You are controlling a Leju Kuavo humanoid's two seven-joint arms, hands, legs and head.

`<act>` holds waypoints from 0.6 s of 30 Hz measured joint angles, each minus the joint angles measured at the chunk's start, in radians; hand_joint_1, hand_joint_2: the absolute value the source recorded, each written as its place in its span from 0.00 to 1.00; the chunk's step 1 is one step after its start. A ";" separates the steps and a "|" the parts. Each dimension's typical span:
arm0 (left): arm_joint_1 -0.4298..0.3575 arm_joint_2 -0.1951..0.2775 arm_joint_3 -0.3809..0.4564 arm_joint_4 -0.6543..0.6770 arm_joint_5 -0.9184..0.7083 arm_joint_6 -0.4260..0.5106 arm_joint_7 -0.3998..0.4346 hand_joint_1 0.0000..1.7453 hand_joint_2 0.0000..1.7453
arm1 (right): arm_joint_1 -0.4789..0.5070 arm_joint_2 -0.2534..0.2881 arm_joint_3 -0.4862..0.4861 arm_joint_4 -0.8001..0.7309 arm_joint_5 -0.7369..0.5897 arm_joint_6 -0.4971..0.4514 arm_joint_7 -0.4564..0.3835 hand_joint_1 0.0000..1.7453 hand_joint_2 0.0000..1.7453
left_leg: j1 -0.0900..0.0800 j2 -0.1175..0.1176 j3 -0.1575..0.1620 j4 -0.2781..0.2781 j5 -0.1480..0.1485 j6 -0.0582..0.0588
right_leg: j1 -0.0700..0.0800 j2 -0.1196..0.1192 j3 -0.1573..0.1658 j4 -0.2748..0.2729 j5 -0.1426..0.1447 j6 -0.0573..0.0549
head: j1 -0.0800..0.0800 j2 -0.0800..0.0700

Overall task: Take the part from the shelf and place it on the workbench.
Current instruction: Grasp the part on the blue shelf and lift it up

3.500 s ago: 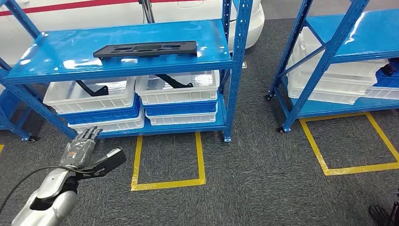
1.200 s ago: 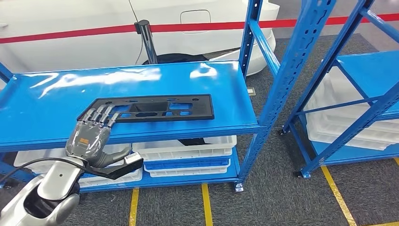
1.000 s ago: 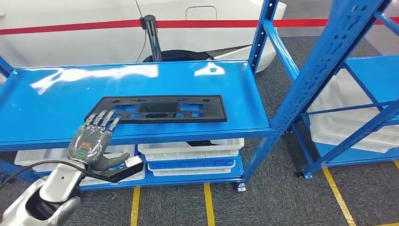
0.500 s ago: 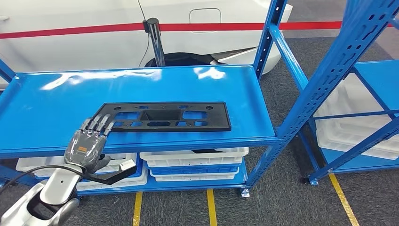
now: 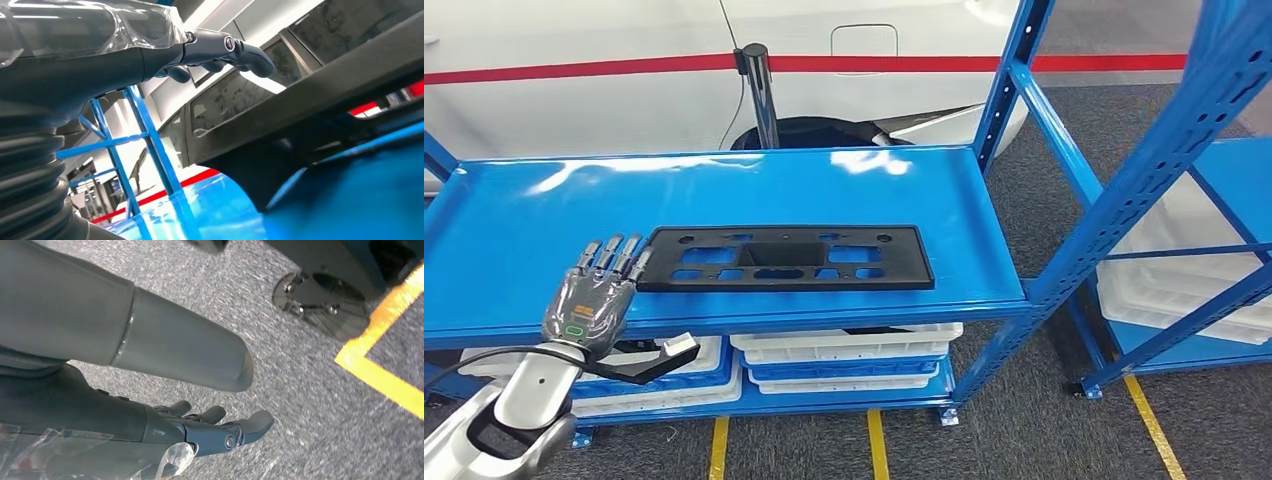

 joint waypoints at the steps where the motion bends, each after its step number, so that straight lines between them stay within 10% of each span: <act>1: -0.004 -0.002 0.000 0.000 -0.003 0.012 -0.001 0.00 1.00 | 0.000 0.001 0.001 0.000 0.002 0.000 0.000 0.00 0.00 | 0.001 0.001 0.002 -0.001 0.000 0.007 | -0.001 -0.001 -0.017 0.037 -0.021 0.003 | 0.000 0.000; 4: -0.006 -0.009 -0.001 0.007 0.005 0.072 -0.008 0.00 1.00 | 0.000 0.003 0.006 0.000 0.007 0.001 0.003 0.00 0.00 | -0.002 0.002 0.007 -0.001 -0.005 0.021 | -0.001 -0.002 -0.124 0.245 -0.107 0.005 | 0.002 0.000; 6: -0.001 -0.018 0.000 0.020 0.030 0.133 -0.014 0.00 1.00 | 0.001 0.005 0.011 0.000 0.009 0.003 0.007 0.00 0.00 | -0.006 0.001 0.012 -0.001 -0.010 0.026 | 0.000 -0.002 -0.159 0.293 -0.101 0.001 | 0.002 0.000; 10: 0.003 -0.041 0.010 0.059 0.102 0.261 -0.039 0.00 1.00 | 0.000 0.005 0.020 0.000 0.018 0.008 0.016 0.00 0.00 | -0.013 -0.001 0.029 -0.001 -0.022 0.021 | 0.008 -0.001 -0.057 0.049 0.028 -0.022 | 0.003 0.000; 15: 0.013 -0.077 0.027 0.111 0.164 0.357 -0.069 0.00 1.00 | -0.011 0.008 0.030 0.000 0.029 0.013 0.023 0.00 0.00 | -0.014 0.002 0.028 0.001 -0.037 -0.005 | 0.006 -0.001 -0.031 -0.012 0.043 -0.031 | 0.003 0.000; 18: 0.012 -0.093 0.033 0.145 0.190 0.378 -0.085 0.00 1.00 | -0.014 0.009 0.033 0.000 0.033 0.015 0.024 0.00 0.00 | -0.008 0.003 -0.039 0.143 -0.107 -0.024 | -0.001 -0.002 -0.023 -0.019 0.043 -0.039 | -0.001 0.000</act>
